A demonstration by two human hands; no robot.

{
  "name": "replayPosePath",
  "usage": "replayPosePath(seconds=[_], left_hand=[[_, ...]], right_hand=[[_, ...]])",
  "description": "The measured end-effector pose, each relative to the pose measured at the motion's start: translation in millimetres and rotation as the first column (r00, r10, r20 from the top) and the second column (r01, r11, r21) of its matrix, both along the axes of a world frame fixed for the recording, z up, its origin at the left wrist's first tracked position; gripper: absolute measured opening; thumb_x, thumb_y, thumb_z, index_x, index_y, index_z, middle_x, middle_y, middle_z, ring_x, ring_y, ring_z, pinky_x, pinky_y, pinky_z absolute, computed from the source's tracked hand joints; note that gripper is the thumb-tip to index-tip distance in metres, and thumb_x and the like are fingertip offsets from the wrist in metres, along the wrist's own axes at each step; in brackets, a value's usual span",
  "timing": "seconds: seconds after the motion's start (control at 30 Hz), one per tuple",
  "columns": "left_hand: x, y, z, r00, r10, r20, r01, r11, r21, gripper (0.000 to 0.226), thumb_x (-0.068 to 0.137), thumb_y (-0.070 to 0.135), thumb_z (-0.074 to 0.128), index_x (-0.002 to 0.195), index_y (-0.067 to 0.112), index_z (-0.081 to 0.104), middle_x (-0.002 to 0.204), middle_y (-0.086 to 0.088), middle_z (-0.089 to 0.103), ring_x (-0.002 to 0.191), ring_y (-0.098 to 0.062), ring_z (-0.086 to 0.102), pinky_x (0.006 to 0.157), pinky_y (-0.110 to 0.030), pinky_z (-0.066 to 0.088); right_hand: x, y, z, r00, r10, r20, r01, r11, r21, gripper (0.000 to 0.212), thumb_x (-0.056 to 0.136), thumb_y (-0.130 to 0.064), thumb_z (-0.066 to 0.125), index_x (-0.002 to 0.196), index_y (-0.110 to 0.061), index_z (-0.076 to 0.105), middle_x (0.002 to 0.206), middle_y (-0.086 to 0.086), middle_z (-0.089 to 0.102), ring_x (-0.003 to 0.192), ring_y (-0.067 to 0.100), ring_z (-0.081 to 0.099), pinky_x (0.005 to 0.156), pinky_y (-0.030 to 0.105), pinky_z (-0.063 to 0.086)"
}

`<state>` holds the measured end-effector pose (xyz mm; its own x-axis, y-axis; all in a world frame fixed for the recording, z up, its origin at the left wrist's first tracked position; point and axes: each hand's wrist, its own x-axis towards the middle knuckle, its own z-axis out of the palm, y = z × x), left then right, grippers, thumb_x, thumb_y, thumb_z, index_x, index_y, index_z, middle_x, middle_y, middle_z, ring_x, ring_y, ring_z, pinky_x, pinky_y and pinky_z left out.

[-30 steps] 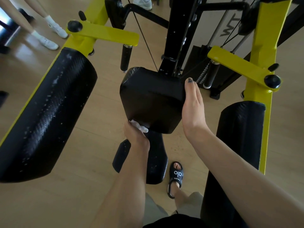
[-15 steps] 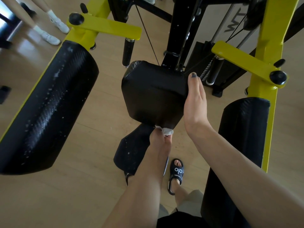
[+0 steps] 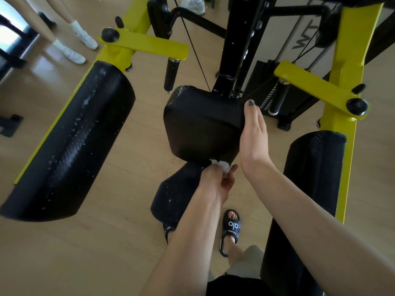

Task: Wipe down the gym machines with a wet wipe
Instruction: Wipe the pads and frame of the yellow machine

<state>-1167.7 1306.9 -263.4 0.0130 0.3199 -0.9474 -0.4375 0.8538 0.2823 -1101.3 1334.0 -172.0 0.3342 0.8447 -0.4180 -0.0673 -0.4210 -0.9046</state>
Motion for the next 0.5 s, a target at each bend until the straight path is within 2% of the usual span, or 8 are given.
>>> replayPosePath(seconds=[0.1, 0.17, 0.23, 0.27, 0.33, 0.4, 0.47, 0.5], left_hand=[[-1.2, 0.5, -4.0, 0.997, -0.069, -0.040, 0.070, 0.997, 0.032, 0.035, 0.104, 0.003, 0.035, 0.072, 0.013, 0.045, 0.041, 0.006, 0.048, 0.031, -0.003, 0.041, 0.039, -0.012, 0.034], [-4.0, 2.9, -3.5, 0.982, -0.174, -0.073, 0.174, 0.985, -0.007, 0.028, 0.103, 0.000, 0.035, 0.080, 0.011, 0.048, 0.059, 0.000, 0.050, 0.042, -0.008, 0.037, 0.044, -0.016, 0.029], [-6.9, 4.9, -3.1, 0.960, -0.240, -0.144, 0.241, 0.971, -0.014, 0.021, 0.101, -0.003, 0.034, 0.102, 0.007, 0.052, 0.066, -0.004, 0.049, 0.051, -0.012, 0.036, 0.049, -0.019, 0.030], [-7.9, 8.4, -3.5, 0.958, -0.210, -0.196, 0.216, 0.976, 0.008, 0.029, 0.100, -0.004, 0.032, 0.117, 0.007, 0.053, 0.066, -0.004, 0.050, 0.053, -0.012, 0.040, 0.050, -0.019, 0.033], [-17.3, 8.4, -6.6, 0.962, -0.106, -0.253, 0.129, 0.988, 0.078, 0.042, 0.102, 0.000, 0.035, 0.142, 0.001, 0.048, 0.077, -0.004, 0.060, 0.058, -0.010, 0.049, 0.050, -0.017, 0.041], [-23.8, 11.3, -11.9, 0.978, 0.049, -0.202, -0.028, 0.994, 0.109, 0.042, 0.105, 0.007, 0.038, 0.145, -0.004, 0.042, 0.121, -0.011, 0.065, 0.083, -0.011, 0.065, 0.057, -0.015, 0.050], [-25.0, 20.9, -17.7, 0.879, -0.306, -0.367, 0.321, 0.947, -0.021, 0.045, 0.106, 0.015, 0.043, 0.148, -0.001, 0.037, 0.145, -0.017, 0.049, 0.122, -0.021, 0.060, 0.088, -0.022, 0.053], [-26.8, 21.4, -21.7, 0.732, -0.477, -0.487, 0.498, 0.862, -0.096, 0.050, 0.107, 0.020, 0.042, 0.152, 0.001, 0.030, 0.149, -0.018, 0.044, 0.131, -0.024, 0.053, 0.100, -0.027, 0.050]], right_hand=[[0.9, -0.1, 1.2, 1.000, 0.005, -0.002, -0.005, 1.000, -0.009, 0.032, 0.109, -0.046, 0.034, 0.121, -0.019, 0.046, 0.122, -0.015, 0.043, 0.103, -0.021, 0.023, 0.081, 0.006, 0.030], [0.7, -0.1, 1.0, 1.000, 0.010, 0.003, -0.010, 1.000, -0.014, 0.033, 0.109, -0.045, 0.034, 0.121, -0.019, 0.050, 0.122, -0.012, 0.046, 0.103, -0.022, 0.024, 0.078, 0.006, 0.032], [0.1, -0.7, 0.0, 1.000, -0.001, 0.011, 0.001, 1.000, 0.002, 0.040, 0.109, -0.044, 0.034, 0.124, -0.011, 0.051, 0.122, -0.004, 0.047, 0.103, -0.020, 0.025, 0.087, 0.009, 0.037], [-0.3, -0.9, 0.4, 1.000, -0.007, 0.011, 0.007, 1.000, 0.011, 0.043, 0.109, -0.044, 0.034, 0.126, -0.007, 0.050, 0.122, 0.000, 0.045, 0.102, -0.018, 0.025, 0.096, 0.015, 0.035], [-1.1, -0.7, 1.3, 1.000, -0.011, 0.005, 0.011, 1.000, 0.019, 0.045, 0.109, -0.043, 0.035, 0.127, -0.005, 0.050, 0.122, 0.003, 0.046, 0.103, -0.016, 0.027, 0.102, 0.021, 0.026], [-1.7, 0.0, 0.8, 1.000, -0.011, -0.003, 0.011, 1.000, 0.019, 0.044, 0.109, -0.044, 0.035, 0.125, -0.007, 0.051, 0.121, 0.000, 0.048, 0.106, -0.015, 0.030, 0.103, 0.018, 0.028], [-1.3, 0.6, -0.9, 1.000, -0.017, -0.003, 0.017, 1.000, 0.003, 0.043, 0.109, -0.044, 0.035, 0.123, -0.008, 0.053, 0.119, 0.000, 0.050, 0.108, -0.011, 0.035, 0.095, 0.014, 0.039], [-1.3, 0.5, -1.1, 1.000, -0.014, 0.004, 0.014, 1.000, -0.007, 0.043, 0.109, -0.045, 0.035, 0.123, -0.008, 0.054, 0.118, 0.003, 0.051, 0.108, -0.008, 0.037, 0.090, 0.013, 0.041]])
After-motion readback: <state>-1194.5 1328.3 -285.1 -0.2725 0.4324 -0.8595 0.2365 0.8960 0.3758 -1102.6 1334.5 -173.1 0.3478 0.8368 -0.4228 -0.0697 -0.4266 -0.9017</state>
